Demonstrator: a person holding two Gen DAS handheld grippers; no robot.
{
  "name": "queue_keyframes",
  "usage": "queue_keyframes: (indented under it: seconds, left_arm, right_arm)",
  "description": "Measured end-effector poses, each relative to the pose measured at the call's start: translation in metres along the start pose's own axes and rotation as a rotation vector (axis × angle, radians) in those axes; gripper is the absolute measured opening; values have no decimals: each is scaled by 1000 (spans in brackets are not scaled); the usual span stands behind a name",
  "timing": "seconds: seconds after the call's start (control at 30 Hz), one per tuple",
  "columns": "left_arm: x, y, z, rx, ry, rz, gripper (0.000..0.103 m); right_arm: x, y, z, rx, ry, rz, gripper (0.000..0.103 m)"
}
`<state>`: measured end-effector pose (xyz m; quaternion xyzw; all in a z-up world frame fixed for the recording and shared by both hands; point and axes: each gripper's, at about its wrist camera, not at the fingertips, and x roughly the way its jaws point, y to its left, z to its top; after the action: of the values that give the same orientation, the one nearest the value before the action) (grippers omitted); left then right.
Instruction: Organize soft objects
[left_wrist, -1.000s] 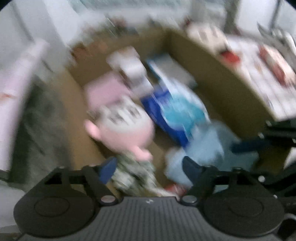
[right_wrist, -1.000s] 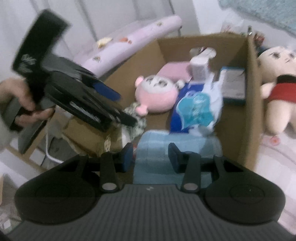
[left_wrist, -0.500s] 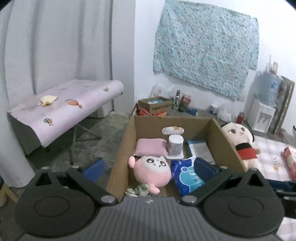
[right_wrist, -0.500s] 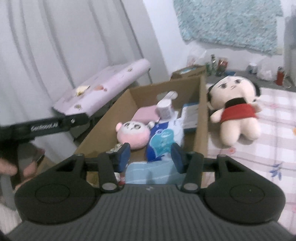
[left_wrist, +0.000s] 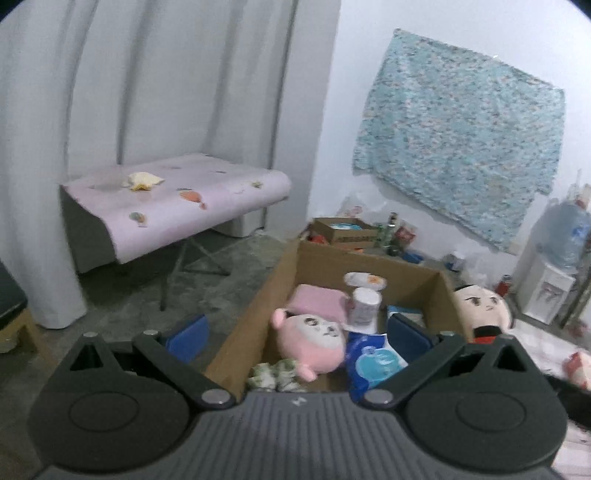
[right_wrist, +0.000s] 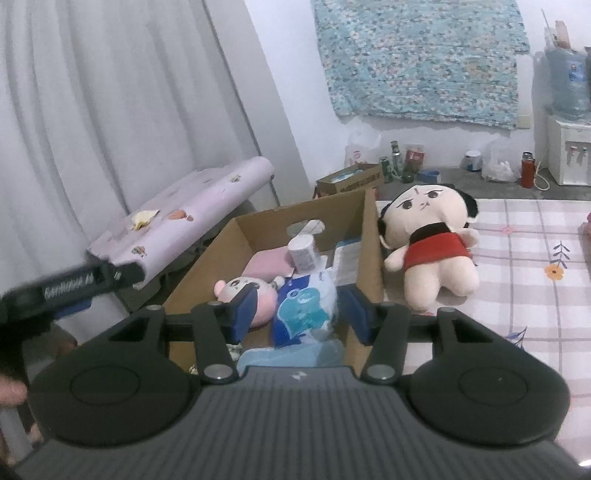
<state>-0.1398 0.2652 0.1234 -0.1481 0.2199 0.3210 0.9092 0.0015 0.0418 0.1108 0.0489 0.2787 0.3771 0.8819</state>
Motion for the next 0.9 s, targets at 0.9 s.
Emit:
queue_keyframes:
  seconds: [0.9]
  left_arm:
    - [-2,28,-11,33,26,97,103]
  right_arm:
    - [26,18,8,-39,37,-70,52]
